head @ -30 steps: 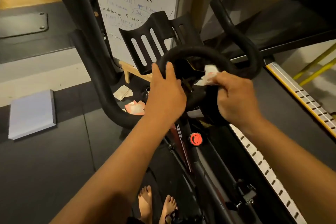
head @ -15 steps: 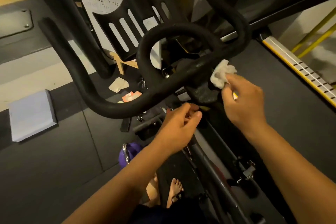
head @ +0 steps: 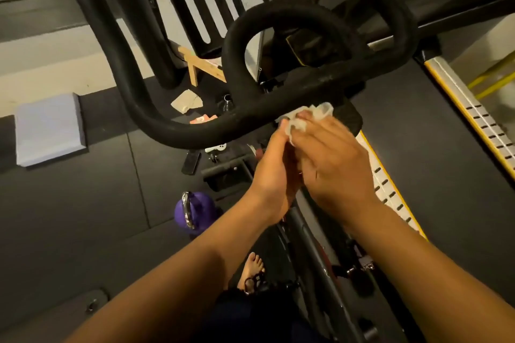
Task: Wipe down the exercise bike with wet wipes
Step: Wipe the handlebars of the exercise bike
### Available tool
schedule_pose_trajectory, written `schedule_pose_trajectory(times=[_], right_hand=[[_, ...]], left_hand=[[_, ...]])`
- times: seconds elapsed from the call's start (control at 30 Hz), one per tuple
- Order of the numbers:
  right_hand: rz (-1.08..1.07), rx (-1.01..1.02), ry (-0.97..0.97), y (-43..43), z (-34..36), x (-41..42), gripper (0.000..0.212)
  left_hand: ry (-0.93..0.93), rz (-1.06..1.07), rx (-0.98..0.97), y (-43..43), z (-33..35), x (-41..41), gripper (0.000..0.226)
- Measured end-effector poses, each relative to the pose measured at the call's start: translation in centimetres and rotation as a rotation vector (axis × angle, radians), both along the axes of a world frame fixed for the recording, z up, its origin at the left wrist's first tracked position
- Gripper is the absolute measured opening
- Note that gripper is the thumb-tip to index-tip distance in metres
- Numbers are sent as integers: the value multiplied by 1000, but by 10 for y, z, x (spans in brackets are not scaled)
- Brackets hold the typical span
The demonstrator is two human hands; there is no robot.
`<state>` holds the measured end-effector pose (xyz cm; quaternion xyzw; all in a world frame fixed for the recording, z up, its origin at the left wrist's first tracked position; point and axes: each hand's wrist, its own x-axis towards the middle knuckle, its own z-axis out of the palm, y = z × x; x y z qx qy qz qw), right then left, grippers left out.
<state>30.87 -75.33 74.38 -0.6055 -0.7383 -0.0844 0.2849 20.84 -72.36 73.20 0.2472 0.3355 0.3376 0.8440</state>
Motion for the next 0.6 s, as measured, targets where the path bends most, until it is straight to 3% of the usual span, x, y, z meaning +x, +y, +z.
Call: schedule_pose_trajectory(times=[0.13,0.3,0.43,0.5,0.6], right_hand=[[240,36,-59,10,0,38,18],[86,154,38,-1,-12,48,16],[-14,206,119,14,29,48,15],[-25,72,127,44,59,40,21],[-160,-302,-175,78,62,13,46]], left_hand=[[35,55,37,2,-5,1,36],[129,-4,112,-8,-15,-6,21],[113,37,112,-12,-14,-13,21],[125,89,85,-2,-12,-12,16],[144,153,19,17,-10,-7,18]])
